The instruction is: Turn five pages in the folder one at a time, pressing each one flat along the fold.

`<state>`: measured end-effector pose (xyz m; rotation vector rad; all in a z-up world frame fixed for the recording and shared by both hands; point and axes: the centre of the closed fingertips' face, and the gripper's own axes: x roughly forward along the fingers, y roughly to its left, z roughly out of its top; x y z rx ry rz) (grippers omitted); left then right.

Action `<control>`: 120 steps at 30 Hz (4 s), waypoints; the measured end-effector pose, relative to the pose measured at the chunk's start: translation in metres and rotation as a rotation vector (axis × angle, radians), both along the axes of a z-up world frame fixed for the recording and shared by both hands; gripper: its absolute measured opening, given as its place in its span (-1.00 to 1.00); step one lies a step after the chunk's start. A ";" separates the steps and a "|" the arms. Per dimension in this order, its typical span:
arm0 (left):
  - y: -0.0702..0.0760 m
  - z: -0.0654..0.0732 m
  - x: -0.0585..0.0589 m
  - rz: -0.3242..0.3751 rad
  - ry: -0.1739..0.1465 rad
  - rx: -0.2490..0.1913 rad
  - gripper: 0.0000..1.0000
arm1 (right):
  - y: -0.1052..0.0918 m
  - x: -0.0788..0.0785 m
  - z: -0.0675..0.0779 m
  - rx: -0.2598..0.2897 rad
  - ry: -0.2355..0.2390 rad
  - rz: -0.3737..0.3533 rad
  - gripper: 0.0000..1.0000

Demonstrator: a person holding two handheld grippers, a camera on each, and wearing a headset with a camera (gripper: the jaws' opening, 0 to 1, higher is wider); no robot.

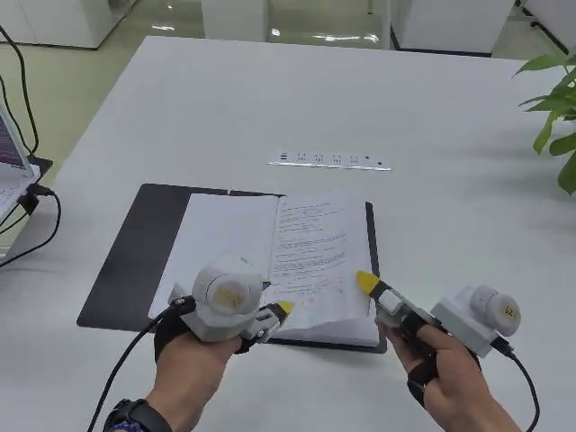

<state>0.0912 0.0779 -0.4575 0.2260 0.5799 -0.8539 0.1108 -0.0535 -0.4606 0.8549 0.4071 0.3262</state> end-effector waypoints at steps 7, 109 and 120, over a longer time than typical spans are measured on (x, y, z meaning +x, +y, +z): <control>0.025 0.008 0.005 0.059 0.000 -0.019 -0.42 | 0.009 0.003 0.009 0.005 -0.014 -0.001 -1.00; 0.147 0.015 -0.003 0.213 0.063 -0.049 0.12 | 0.246 0.059 0.012 0.152 0.054 0.334 -1.00; 0.153 0.012 -0.002 0.242 0.077 -0.062 0.12 | 0.261 0.065 -0.008 0.191 0.104 0.337 -1.00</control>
